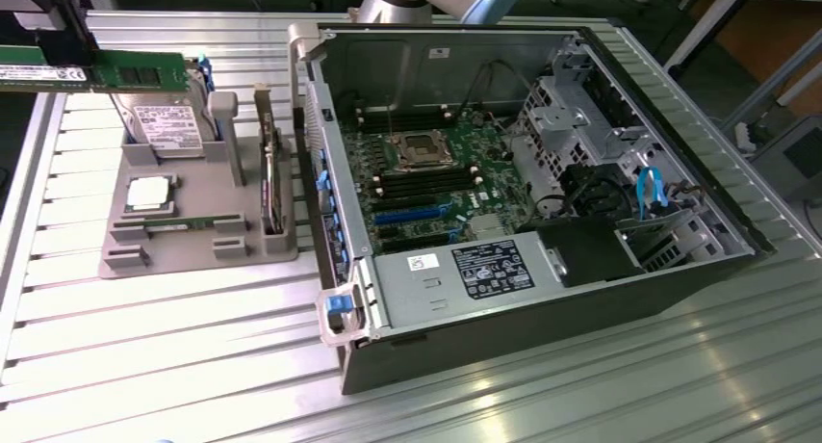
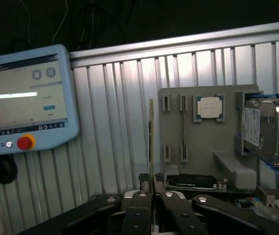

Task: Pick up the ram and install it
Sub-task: 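Pick up the ram and move it above insertion slot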

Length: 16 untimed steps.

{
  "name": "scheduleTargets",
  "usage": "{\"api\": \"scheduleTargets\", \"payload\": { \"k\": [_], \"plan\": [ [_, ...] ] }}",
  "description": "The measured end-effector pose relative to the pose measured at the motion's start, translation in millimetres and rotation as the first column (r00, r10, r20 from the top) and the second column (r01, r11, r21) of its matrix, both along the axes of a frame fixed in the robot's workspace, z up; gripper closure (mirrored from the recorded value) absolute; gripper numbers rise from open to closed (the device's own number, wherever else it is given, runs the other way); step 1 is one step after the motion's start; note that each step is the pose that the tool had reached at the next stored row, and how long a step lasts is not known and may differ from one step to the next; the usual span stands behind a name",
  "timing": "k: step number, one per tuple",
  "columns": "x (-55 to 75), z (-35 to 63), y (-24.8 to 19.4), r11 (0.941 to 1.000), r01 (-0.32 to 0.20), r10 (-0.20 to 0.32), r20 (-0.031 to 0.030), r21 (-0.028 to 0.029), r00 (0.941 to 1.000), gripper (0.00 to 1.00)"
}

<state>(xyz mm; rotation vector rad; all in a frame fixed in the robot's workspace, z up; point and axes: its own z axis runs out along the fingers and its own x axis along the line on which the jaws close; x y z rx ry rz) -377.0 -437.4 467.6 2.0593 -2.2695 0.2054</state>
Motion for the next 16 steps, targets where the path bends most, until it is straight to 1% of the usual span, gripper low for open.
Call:
{"api": "scheduleTargets", "payload": {
  "k": [1, 3, 4, 6, 8, 9, 10, 11, 12, 13, 15, 16],
  "plan": [
    [0.0, 2.2, 0.0, 1.0000, 0.000, 0.000, 0.0000, -0.0013, 1.0000, 0.89],
    [0.0, 10.0, 0.0, 1.0000, 0.000, 0.000, 0.0000, -0.0032, 1.0000, 0.89],
    [1.8, 10.6, 0.1, 1.0000, 0.000, 0.000, -0.0018, -0.0034, 1.0000, 0.89],
    [13.1, 10.5, 0.0, 1.0000, 0.000, 0.000, -0.0137, -0.0033, 0.9999, 0.89],
    [21.1, 10.5, 0.0, 1.0000, 0.000, 0.000, -0.0228, -0.0033, 0.9997, 0.89],
    [24.6, 10.3, 0.0, 0.9999, 0.000, 0.000, -0.0278, 0.0116, 0.9996, 0.89],
    [27.2, 10.2, 0.0, 0.9984, 0.000, 0.002, -0.0300, 0.0558, 0.9995, 0.89],
    [29.2, 10.2, -0.1, 0.9959, 0.000, 0.003, -0.0321, 0.0900, 0.9995, 0.89],
    [31.4, 10.2, -0.2, 0.9955, 0.000, 0.003, -0.0336, 0.0943, 0.9994, 0.89],
    [33.3, 10.1, -0.3, 0.9955, 0.000, 0.003, -0.0349, 0.0944, 0.9994, 0.89],
    [44.6, 9.9, -0.4, 0.9955, 0.002, 0.003, -0.0472, 0.0943, 0.9989, 0.89],
    [47.3, 9.7, -0.4, 0.9955, 0.002, 0.003, -0.0508, 0.0943, 0.9987, 0.89]
  ]
}}
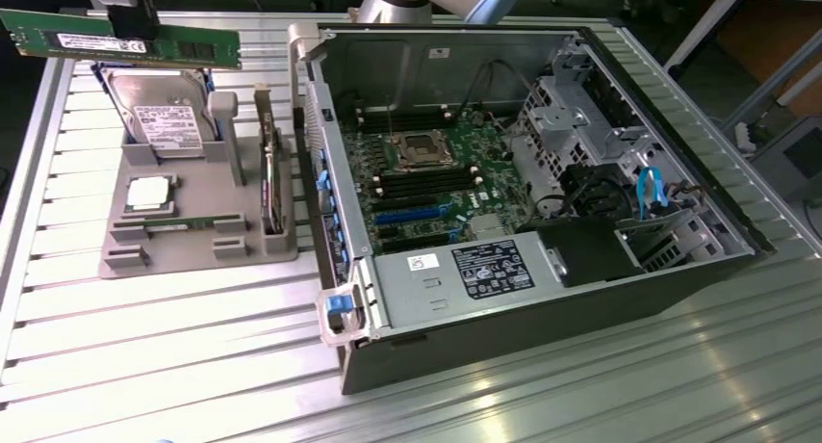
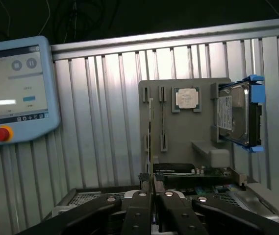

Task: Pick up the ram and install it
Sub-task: 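Pick up the ram and move it above insertion slot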

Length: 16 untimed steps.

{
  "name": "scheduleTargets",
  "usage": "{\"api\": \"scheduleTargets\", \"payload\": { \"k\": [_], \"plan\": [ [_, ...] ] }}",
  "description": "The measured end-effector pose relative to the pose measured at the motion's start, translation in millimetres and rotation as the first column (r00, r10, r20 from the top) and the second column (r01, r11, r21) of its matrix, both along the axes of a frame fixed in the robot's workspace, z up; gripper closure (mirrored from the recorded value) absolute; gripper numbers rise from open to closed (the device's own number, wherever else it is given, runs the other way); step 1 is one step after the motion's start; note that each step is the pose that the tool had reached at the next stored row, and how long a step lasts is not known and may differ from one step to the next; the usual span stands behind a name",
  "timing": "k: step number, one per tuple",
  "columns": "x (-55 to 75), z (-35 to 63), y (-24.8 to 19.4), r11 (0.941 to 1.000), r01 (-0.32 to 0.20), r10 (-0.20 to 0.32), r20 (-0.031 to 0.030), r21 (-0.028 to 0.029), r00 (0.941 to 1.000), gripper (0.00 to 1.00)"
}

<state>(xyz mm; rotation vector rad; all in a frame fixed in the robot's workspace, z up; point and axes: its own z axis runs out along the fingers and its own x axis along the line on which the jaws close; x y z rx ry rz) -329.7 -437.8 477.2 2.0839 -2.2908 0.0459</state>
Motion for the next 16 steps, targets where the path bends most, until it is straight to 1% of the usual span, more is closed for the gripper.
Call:
{"api": "scheduleTargets", "payload": {
  "k": [2, 3, 4, 6, 9, 10, 11, 12, 13, 16],
  "plan": [
    [2.7, -0.5, 0.0, 1.0000, 0.000, 0.000, -0.0048, -0.0001, 1.0000, 0.89],
    [4.7, -2.1, 0.0, 1.0000, -0.001, 0.001, -0.0103, 0.0000, 0.9999, 0.89],
    [7.7, -5.7, -0.1, 1.0000, -0.001, 0.001, -0.0190, -0.0001, 0.9998, 0.89],
    [16.2, -11.3, -0.1, 1.0000, -0.002, 0.002, -0.0344, -0.0001, 0.9994, 0.89],
    [24.3, -15.5, -0.1, 1.0000, -0.003, 0.003, -0.0472, 0.0001, 0.9989, 0.89],
    [29.9, -17.7, -0.1, 1.0000, -0.004, 0.004, -0.0551, -0.0001, 0.9985, 0.89],
    [34.0, -19.2, -0.1, 1.0000, -0.005, 0.005, -0.0606, -0.0001, 0.9982, 0.89],
    [43.1, -22.4, -0.1, 1.0000, -0.008, 0.008, -0.0699, -0.0001, 0.9975, 0.89],
    [52.3, -25.2, -0.1, 0.9999, -0.012, 0.012, -0.0730, -0.0004, 0.9973, 0.89],
    [76.4, -36.1, -0.1, 0.9998, -0.019, 0.019, -0.0732, -0.0069, 0.9971, 0.89]
  ]
}}
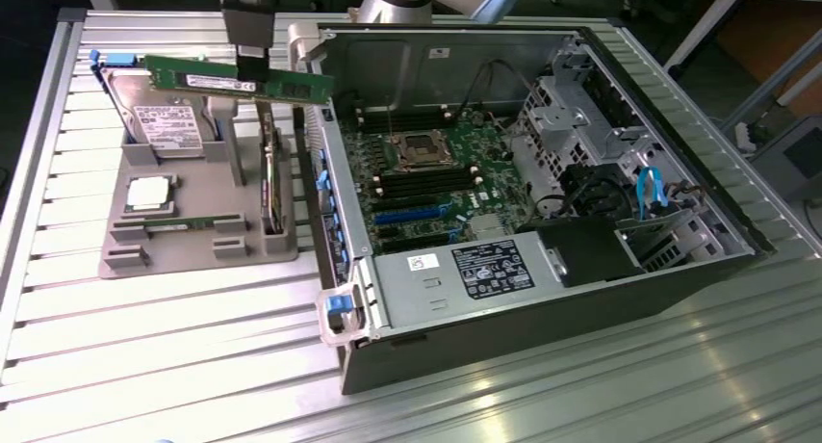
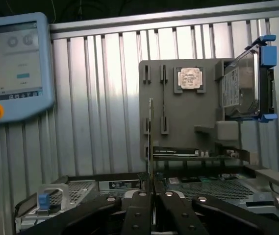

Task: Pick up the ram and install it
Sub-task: 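Pick up the ram and move it above insertion slot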

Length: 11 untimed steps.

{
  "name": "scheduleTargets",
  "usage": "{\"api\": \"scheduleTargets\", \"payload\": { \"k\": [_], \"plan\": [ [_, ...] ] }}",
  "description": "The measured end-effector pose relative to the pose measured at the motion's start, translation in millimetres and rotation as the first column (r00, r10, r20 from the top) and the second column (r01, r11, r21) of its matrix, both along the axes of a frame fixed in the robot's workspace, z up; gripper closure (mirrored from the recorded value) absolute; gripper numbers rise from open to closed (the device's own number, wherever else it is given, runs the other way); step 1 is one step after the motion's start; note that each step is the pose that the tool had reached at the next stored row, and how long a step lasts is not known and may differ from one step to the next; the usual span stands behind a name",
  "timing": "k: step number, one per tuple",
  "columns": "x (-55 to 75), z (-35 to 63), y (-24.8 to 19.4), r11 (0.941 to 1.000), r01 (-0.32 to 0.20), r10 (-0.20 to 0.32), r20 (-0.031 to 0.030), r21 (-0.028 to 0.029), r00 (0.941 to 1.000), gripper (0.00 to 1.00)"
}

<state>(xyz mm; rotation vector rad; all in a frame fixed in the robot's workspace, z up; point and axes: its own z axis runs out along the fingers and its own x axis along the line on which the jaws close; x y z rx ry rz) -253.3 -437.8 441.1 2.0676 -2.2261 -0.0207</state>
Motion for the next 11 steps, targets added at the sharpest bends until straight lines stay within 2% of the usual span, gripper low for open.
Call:
{"api": "scheduleTargets", "payload": {
  "k": [6, 10, 11],
  "plan": [
    [59.7, -14.2, 0.0, 0.9998, -0.015, 0.015, -0.0002, -0.0130, 0.9999, 0.89],
    [84.8, -18.4, 0.0, 0.9997, -0.020, 0.020, -0.0004, -0.0158, 0.9998, 0.89],
    [95.2, -20.0, 0.0, 0.9996, -0.022, 0.022, -0.0006, -0.0168, 0.9997, 0.89]
  ]
}}
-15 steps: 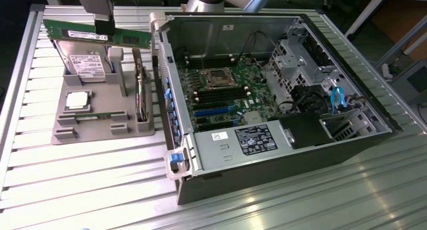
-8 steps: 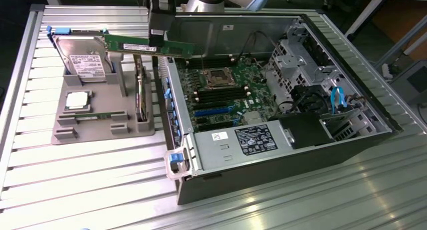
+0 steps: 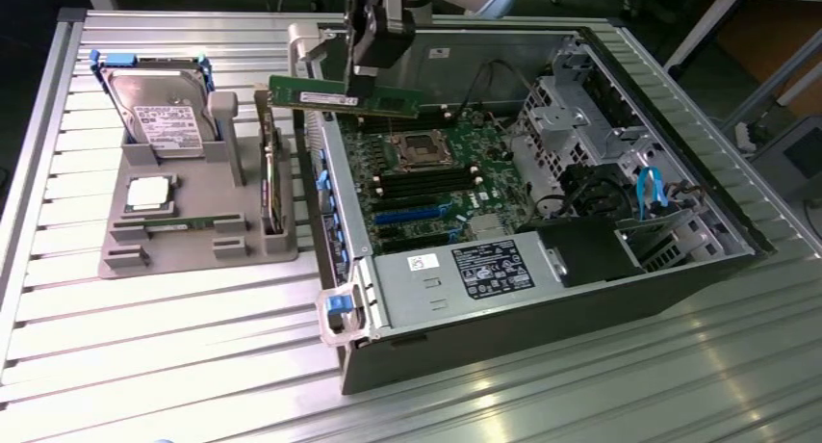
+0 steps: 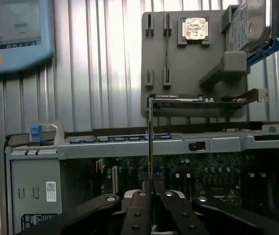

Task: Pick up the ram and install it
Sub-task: 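Pick up the ram and move it above insertion slot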

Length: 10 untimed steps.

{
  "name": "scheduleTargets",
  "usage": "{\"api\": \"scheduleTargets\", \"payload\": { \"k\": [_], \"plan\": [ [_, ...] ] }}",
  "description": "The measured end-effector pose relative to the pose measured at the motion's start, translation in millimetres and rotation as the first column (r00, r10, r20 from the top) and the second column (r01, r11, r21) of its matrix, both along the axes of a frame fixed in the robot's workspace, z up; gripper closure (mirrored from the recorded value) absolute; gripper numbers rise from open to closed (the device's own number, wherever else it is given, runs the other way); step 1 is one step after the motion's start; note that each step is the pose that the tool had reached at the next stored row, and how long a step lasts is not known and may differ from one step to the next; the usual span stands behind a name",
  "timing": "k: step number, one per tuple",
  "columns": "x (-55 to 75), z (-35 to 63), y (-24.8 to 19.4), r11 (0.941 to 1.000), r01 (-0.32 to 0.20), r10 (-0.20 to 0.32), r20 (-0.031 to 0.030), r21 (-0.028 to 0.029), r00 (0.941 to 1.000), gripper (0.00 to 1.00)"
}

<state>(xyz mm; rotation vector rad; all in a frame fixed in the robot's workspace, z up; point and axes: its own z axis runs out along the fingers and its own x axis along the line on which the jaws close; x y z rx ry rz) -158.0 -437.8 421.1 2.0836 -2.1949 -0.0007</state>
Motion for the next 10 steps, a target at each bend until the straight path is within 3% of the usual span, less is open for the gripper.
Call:
{"api": "scheduleTargets", "payload": {
  "k": [2, 5, 6, 7, 8, 9, 10],
  "plan": [
    [20.3, -2.1, -0.2, 1.0000, -0.006, 0.006, -0.0013, 0.0012, 1.0000, 0.89],
    [30.3, -3.0, -0.6, 0.9998, -0.009, 0.009, -0.0019, 0.0197, 1.0000, 0.89],
    [30.3, -2.9, -0.5, 0.9998, -0.009, 0.009, -0.0020, 0.0197, 1.0000, 0.89],
    [30.2, -2.9, -0.5, 0.9998, -0.009, 0.009, 0.0114, 0.0192, 0.9999, 0.89],
    [29.1, -3.2, -0.5, 0.9998, -0.010, 0.009, 0.0703, 0.0190, 0.9975, 0.89],
    [29.1, -3.3, -0.5, 0.9998, -0.010, 0.009, 0.0877, 0.0188, 0.9961, 0.89],
    [29.0, -3.4, -0.7, 0.9997, -0.010, 0.008, 0.0880, 0.0226, 0.9961, 0.89]
  ]
}}
